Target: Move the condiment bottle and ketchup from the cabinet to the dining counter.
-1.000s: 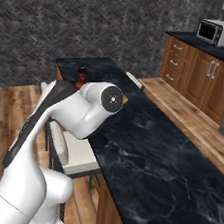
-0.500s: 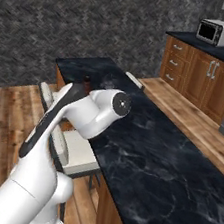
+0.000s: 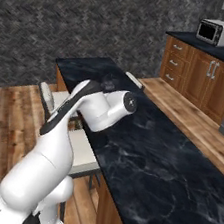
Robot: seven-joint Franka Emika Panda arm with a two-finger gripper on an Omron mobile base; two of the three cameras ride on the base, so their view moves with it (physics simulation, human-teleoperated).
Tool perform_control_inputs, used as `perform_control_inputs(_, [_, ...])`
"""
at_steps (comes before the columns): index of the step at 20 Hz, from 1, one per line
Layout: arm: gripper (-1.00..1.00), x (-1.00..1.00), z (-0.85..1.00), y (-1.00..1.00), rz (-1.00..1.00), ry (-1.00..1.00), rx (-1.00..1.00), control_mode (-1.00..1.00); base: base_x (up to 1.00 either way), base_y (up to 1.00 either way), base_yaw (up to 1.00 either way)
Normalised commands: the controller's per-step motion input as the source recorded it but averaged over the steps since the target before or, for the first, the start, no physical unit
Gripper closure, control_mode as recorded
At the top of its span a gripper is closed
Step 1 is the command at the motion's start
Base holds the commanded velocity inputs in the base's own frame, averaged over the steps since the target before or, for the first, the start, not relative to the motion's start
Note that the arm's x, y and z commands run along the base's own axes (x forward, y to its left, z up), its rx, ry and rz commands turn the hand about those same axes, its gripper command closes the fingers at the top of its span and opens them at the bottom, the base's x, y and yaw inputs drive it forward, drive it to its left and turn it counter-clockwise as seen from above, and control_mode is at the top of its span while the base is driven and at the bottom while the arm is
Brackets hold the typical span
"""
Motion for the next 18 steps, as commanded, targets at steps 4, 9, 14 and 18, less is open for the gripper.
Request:
perform_control_inputs(4, [1.0,0.36,-0.44,-0.03,0.06,0.01,0.0,-1.0,0.0,0.0,0.0])
perform_control_inputs(9, [1.0,0.31,-0.41,-0.03,0.06,-0.05,0.0,-1.0,0.0,0.0,0.0])
perform_control_inputs(14, [1.0,0.39,-0.35,0.0,0.05,-0.24,0.0,-1.0,0.0,0.0,0.0])
perform_control_inputs(18, [1.0,0.42,-0.21,-0.03,0.06,-0.1,0.0,-1.0,0.0,0.0,0.0])
